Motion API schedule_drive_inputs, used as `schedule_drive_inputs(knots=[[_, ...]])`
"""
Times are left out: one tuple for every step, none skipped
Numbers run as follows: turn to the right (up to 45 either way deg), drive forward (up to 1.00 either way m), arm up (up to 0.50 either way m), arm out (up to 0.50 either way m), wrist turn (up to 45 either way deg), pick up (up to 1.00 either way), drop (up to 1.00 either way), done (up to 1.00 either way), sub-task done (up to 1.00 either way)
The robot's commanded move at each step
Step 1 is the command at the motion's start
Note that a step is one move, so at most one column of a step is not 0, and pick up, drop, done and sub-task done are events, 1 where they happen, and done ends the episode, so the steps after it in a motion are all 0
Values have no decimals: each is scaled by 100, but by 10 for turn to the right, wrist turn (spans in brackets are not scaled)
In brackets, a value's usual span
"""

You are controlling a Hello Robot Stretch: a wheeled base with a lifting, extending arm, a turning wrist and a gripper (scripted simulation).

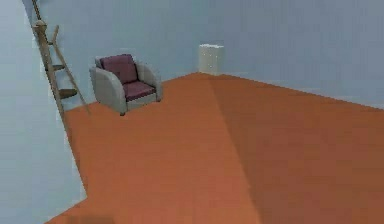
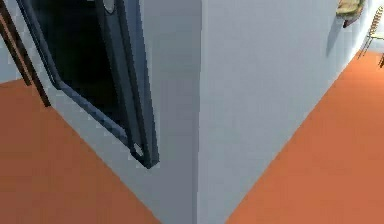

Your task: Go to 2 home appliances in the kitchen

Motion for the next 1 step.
schedule_drive_inputs(knots=[[0,35,0,0,0,0,0,0,0]])
